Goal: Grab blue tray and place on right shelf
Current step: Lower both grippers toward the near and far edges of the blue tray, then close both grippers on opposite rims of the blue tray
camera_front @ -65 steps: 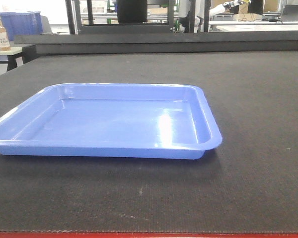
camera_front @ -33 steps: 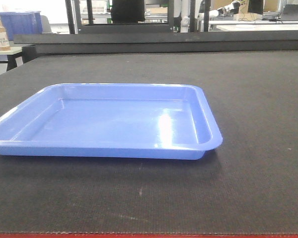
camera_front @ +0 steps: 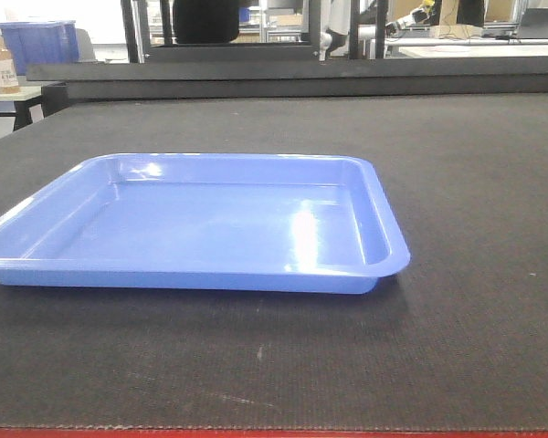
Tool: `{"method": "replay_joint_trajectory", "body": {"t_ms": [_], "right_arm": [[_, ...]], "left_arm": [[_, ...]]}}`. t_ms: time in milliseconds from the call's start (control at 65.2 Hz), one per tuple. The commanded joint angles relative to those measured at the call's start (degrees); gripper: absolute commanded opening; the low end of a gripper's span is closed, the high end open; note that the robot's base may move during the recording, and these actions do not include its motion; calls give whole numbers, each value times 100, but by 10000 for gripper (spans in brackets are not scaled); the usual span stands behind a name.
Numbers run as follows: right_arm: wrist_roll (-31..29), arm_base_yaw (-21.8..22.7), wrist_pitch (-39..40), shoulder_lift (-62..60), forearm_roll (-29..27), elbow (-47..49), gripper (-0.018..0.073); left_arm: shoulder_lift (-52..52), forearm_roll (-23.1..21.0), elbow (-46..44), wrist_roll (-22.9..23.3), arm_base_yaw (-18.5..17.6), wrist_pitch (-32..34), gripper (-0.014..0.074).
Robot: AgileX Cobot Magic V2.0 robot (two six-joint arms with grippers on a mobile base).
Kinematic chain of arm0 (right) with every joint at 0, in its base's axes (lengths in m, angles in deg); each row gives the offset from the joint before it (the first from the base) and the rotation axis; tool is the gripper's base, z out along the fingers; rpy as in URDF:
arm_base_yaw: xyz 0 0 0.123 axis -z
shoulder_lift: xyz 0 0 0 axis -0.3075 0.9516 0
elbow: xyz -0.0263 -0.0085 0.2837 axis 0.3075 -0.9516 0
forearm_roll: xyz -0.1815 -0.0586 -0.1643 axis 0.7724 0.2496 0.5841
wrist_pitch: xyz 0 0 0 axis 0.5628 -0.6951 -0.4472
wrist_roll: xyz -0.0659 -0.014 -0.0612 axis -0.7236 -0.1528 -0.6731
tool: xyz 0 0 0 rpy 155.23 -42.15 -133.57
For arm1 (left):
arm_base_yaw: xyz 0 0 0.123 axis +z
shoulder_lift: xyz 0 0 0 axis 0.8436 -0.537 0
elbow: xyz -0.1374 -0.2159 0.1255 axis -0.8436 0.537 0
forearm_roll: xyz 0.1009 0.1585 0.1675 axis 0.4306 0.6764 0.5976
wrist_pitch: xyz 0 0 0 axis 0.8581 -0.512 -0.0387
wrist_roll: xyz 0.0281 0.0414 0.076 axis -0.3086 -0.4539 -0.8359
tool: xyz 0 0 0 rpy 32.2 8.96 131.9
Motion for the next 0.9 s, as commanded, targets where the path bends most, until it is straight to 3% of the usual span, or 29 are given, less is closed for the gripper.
{"method": "replay_joint_trajectory", "body": {"t_ms": [0,123,291,414,567,644,889], "right_arm": [[-37,-217,444,551,-19,331,629],[-37,-827,276,1245,-387,780,623],[-37,-1916,-567,2516,-655,1875,623],[-37,-2487,-1130,3639,-655,2718,623],[195,-2643,-1936,4983,-642,3661,623],[482,-2643,-2287,5565,-368,4094,623],[2457,-2656,-3601,7040,900,5249,623]], "left_arm": [[-438,-196,-269,-356,-58,289,454],[-955,-670,-561,-1314,-472,-45,473],[-1979,-712,-1118,-1352,-1027,-570,473],[-2845,-720,-1601,-1352,-1138,-809,473],[-3965,-720,-2311,-1352,-1138,-1377,473],[-4515,-671,-2690,-1269,-1138,-1649,473],[-5963,-349,-3697,-569,-1138,-2402,472]]}}
